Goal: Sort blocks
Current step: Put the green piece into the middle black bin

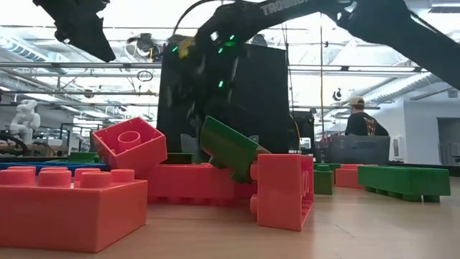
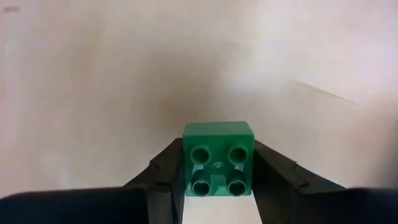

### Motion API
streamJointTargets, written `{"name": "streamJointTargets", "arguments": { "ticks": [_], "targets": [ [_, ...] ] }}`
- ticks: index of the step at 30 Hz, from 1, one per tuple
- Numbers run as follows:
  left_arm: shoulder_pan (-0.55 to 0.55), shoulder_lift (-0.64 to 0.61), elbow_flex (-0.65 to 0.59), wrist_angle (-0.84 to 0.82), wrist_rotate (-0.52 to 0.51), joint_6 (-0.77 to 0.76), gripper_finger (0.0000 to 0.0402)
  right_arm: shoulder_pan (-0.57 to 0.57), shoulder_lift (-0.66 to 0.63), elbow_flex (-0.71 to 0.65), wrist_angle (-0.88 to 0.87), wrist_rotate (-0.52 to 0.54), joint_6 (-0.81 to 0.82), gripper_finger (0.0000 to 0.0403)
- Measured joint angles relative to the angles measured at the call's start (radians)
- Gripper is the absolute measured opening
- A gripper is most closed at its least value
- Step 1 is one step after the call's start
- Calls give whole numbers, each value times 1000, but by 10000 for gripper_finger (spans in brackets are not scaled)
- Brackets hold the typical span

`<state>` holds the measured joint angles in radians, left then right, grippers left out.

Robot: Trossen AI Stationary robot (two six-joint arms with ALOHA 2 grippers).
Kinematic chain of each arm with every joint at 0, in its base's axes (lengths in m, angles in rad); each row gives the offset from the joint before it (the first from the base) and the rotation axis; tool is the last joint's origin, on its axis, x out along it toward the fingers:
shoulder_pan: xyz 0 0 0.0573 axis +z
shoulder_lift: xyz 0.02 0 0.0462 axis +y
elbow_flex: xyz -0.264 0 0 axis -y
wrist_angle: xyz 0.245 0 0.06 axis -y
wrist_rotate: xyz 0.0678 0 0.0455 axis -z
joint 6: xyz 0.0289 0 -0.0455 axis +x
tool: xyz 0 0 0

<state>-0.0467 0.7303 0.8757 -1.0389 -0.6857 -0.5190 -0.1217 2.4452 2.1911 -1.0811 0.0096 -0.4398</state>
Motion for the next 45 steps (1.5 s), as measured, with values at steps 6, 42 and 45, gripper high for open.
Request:
{"name": "streamJointTargets", "arguments": {
  "ticks": [6, 42, 45],
  "targets": [
    [0, 0, 0, 0, 0, 0, 160, -126, -149, 5, 49, -20, 68, 122],
    [0, 0, 0, 1, -26, -18, 160, -343, -144, 7, 263, -15, 189, 303],
    [0, 1, 0, 6, -8, -17, 160, -339, -162, 7, 209, -161, 195, 290]
  ]
}}
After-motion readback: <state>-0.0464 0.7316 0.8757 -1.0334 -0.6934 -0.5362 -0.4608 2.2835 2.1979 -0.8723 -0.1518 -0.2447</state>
